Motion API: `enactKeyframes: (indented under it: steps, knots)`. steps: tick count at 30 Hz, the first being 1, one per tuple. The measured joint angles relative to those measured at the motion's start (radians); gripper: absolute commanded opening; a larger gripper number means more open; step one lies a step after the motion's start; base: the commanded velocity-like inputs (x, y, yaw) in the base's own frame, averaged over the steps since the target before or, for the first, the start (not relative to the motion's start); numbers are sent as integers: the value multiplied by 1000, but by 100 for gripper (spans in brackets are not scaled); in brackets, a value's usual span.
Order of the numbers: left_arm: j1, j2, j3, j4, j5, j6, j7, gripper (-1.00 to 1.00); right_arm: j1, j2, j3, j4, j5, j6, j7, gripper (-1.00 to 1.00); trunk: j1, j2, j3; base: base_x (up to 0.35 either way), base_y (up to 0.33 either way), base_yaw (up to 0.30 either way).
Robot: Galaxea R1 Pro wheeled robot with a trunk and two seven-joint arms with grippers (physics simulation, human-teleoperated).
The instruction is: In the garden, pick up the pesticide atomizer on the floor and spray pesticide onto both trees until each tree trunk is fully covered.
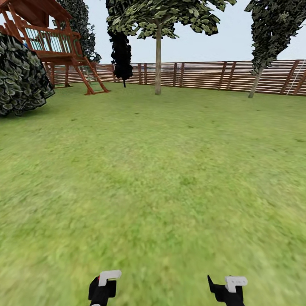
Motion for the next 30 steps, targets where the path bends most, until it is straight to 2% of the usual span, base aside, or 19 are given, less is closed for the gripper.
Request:
enactKeyframes:
  steps: [30]
  knots:
    - [1, 0, 1, -3, -2, 0, 1, -100, 0, -5, 1, 0, -1, -2, 0, 100, 0, 0, 0, 339, 0, 0]
